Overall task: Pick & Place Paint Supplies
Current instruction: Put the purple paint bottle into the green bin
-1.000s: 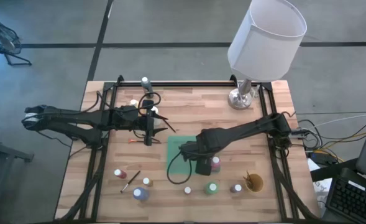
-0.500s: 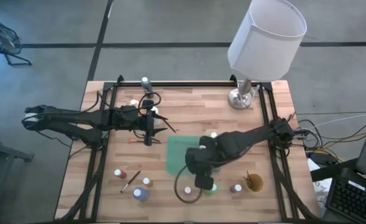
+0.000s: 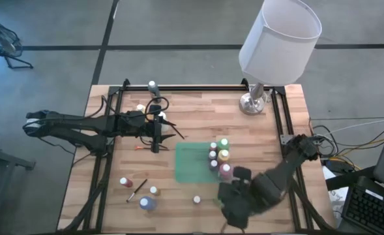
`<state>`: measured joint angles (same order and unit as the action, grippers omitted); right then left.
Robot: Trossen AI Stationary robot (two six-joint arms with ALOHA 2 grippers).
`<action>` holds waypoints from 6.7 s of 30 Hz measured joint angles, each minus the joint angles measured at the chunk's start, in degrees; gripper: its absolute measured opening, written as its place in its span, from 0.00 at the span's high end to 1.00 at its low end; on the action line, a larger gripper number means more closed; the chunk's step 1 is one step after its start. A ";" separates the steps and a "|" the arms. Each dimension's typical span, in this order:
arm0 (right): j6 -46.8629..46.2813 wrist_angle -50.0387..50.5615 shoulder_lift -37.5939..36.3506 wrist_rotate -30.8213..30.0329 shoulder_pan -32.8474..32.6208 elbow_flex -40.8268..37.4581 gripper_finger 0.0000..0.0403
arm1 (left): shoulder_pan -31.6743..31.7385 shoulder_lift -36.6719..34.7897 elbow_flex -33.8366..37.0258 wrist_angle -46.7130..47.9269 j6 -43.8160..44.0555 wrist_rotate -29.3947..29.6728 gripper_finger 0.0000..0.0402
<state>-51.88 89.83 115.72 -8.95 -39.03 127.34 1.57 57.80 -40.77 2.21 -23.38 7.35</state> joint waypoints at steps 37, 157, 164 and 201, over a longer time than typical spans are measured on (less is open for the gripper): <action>3.94 -8.27 -12.66 3.44 -6.84 -32.72 0.64 | -0.01 0.00 0.00 0.39 0.00 0.22 0.53; -6.09 -31.26 -36.41 25.61 31.41 -74.49 0.38 | 0.00 0.00 0.00 0.42 -0.02 0.20 0.53; -11.75 -31.86 -33.13 27.76 31.40 -74.65 0.34 | -0.01 0.00 0.00 0.42 0.00 0.20 0.53; -20.28 -44.33 -30.34 21.23 17.14 -76.98 0.35 | 0.01 0.00 0.00 0.42 -0.01 0.21 0.53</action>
<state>-72.16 45.50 85.38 12.28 -21.89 50.37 1.58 57.80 -40.77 2.63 -23.39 7.56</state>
